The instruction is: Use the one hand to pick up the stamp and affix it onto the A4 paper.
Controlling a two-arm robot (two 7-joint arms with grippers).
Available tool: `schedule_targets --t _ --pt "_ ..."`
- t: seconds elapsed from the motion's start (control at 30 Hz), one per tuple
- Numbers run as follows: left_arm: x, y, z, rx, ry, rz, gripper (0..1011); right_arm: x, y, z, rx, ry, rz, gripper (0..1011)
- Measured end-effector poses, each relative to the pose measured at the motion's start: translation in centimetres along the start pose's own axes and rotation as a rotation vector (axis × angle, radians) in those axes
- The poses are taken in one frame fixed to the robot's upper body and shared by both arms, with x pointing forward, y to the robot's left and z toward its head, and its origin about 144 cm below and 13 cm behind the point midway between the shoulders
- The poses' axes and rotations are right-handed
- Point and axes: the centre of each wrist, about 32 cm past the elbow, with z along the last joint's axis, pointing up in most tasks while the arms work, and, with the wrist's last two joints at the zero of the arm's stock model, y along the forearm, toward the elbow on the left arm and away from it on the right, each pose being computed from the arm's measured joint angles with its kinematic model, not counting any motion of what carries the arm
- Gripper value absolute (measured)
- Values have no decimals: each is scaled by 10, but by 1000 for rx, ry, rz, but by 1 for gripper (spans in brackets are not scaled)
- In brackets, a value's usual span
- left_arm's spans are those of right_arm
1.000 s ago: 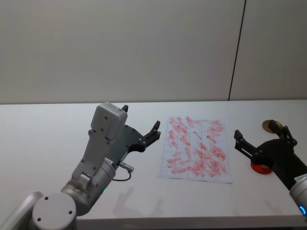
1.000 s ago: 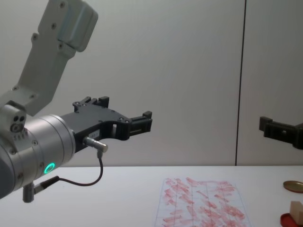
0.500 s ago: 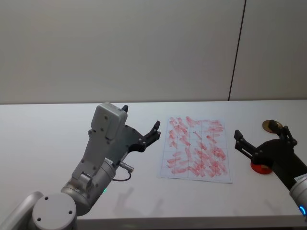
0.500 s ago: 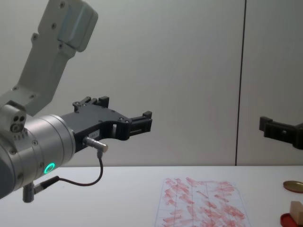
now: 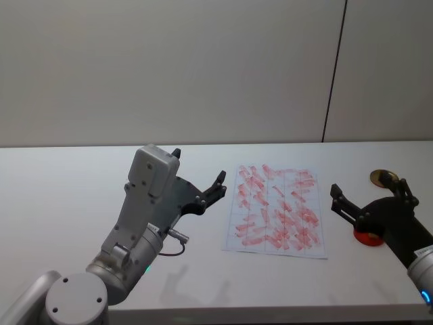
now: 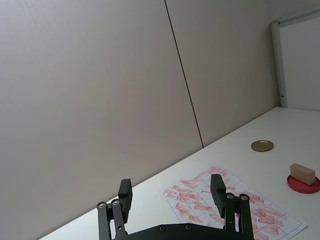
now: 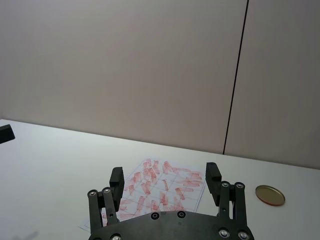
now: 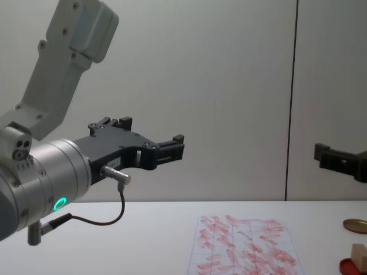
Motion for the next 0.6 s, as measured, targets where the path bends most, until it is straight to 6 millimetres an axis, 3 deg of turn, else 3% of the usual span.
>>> schedule_targets --t 0.6 --pt "0 0 0 0 0 0 993 -7 25 -9 -144 39 -138 1001"
